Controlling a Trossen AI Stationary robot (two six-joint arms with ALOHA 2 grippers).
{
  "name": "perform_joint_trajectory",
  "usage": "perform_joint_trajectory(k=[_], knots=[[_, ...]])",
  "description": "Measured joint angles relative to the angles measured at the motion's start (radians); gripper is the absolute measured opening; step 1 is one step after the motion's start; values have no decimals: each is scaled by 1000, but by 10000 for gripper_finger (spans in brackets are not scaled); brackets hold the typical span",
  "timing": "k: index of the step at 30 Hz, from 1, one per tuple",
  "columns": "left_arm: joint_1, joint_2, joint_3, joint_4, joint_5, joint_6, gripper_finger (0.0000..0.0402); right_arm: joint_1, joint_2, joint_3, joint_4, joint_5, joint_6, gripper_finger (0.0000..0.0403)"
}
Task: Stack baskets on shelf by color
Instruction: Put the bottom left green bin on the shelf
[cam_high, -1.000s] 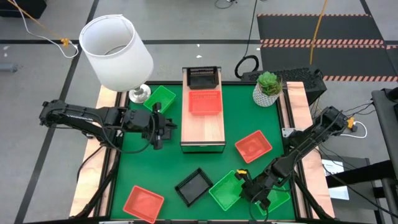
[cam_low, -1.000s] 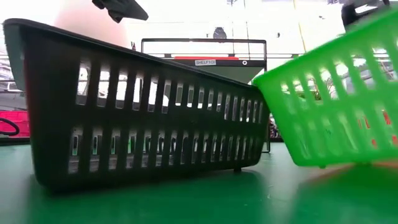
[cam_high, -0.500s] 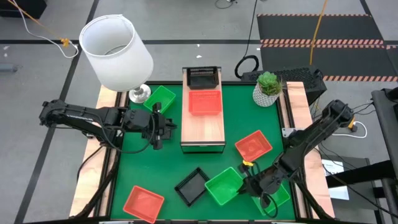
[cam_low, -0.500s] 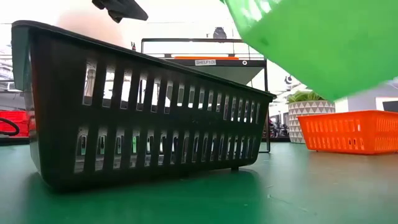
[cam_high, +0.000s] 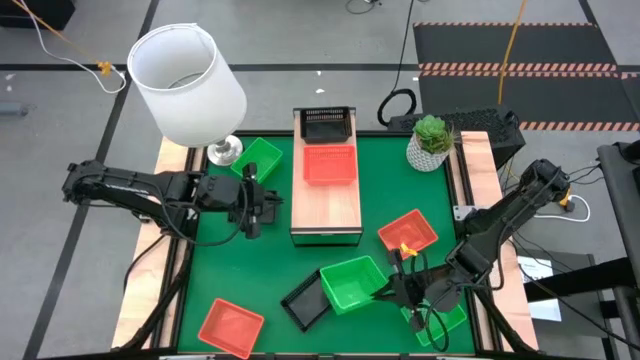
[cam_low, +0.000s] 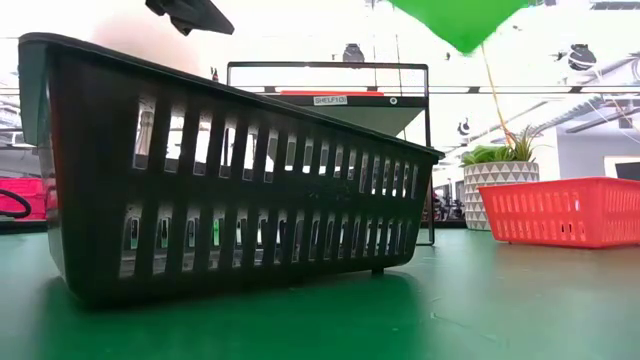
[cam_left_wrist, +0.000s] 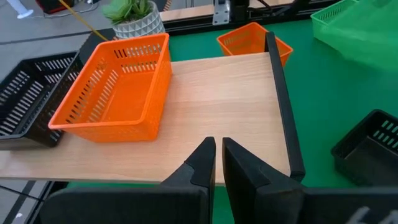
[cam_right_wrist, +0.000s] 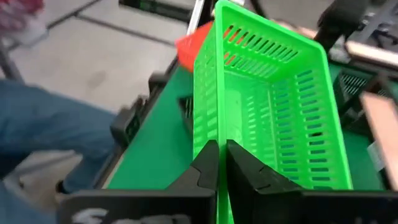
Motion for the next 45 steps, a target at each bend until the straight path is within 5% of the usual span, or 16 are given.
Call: perform_joint_trajectory(k=[12,30,45], knots=[[-2,-81,0,-130,-80,-127,33,-39,0,222,-200,259,-63,4],[-2,-83,0,-140,-81,-133,33,-315,67,258,-41,250,-472,9],[-2,-83,0,-140,-98,-129,33,-434,162,257,-114,171,-422,12]])
